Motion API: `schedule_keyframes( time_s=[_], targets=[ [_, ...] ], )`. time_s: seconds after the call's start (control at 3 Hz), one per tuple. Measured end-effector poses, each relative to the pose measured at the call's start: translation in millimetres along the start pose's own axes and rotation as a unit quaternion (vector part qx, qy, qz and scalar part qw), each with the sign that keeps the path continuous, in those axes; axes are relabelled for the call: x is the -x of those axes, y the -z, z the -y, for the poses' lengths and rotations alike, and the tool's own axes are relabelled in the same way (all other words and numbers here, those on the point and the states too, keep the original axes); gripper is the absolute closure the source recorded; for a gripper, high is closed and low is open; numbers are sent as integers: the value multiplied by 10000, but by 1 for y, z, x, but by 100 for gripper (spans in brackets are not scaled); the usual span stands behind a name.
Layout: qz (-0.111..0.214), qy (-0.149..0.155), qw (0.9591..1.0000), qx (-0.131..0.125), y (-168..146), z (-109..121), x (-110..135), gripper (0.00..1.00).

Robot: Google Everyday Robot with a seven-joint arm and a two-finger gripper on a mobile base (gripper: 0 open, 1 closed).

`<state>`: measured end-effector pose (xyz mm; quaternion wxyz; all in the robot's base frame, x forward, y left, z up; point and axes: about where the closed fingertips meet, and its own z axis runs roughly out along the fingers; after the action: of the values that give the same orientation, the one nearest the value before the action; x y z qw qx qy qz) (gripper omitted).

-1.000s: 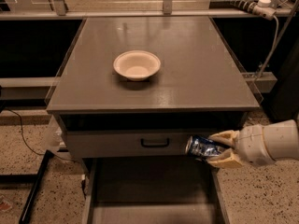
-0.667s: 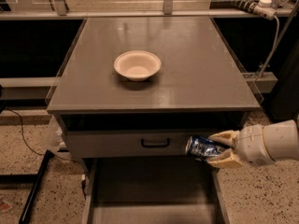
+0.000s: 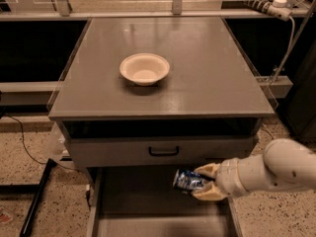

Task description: Place pepsi can into middle drawer

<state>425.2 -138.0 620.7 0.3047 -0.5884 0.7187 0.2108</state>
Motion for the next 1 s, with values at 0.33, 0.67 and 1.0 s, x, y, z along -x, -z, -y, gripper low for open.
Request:
schedule_keyframes(
  time_s=[0.33, 0.67, 1.0],
  targets=[
    [34, -6, 10000, 53, -48, -17, -16, 100],
    [-80, 133, 9999, -25, -97, -41, -34, 100],
    [-203, 80, 9992, -340, -134, -36, -62, 100]
  ],
)
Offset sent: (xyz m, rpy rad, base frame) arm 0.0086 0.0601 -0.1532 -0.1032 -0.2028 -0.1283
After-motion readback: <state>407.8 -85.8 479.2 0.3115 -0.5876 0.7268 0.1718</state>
